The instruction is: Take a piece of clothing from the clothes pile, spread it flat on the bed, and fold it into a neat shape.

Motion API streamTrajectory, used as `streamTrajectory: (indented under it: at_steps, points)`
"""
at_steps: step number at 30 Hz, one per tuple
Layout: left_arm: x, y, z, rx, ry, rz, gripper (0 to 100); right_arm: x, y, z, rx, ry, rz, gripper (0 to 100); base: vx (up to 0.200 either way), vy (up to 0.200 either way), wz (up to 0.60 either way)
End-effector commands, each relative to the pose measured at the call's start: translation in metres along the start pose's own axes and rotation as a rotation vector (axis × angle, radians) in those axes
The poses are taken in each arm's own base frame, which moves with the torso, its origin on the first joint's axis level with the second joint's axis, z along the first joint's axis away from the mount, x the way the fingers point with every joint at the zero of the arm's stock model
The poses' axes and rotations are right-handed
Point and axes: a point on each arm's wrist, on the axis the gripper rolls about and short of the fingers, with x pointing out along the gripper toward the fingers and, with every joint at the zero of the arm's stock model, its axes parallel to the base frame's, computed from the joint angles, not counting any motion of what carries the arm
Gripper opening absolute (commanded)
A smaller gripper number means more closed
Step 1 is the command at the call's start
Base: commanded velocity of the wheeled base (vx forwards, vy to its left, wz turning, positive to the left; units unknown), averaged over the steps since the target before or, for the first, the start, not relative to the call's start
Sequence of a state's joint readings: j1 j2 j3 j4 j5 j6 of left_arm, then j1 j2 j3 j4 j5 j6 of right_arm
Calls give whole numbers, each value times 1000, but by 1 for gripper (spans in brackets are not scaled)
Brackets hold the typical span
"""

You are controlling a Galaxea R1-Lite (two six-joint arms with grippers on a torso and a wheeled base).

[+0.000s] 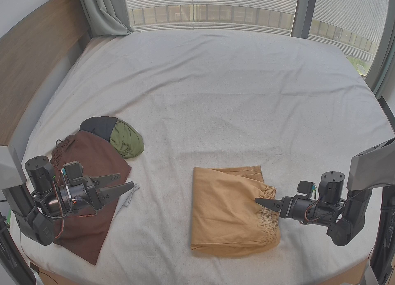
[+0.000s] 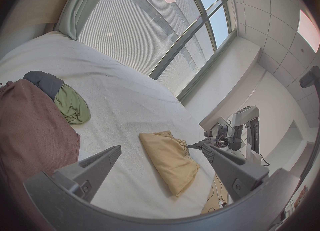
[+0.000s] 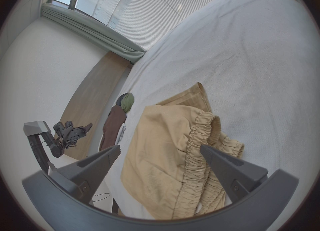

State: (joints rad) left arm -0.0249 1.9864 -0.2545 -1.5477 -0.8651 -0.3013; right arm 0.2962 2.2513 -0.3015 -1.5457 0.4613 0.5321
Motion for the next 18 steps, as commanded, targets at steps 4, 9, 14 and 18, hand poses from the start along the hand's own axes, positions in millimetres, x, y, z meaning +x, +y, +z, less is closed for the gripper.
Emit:
streamTrajectory:
  at_steps: [4,9,14,18]
  points:
    - [0,1,0,-1,0,0,100,8,-10,-8,19,19,-34,100,0,0,0]
    - [0,0,0,1,0,0,100,4,-6,-5,13,8,-28,100,0,0,0]
    - [-1,0,-1,2,3,0,100,-9,8,5,-9,-26,-2,100,0,0,0]
    - [-4,-3,-6,57,28,-40,100,-24,14,-2,-29,8,-3,100,0,0,0]
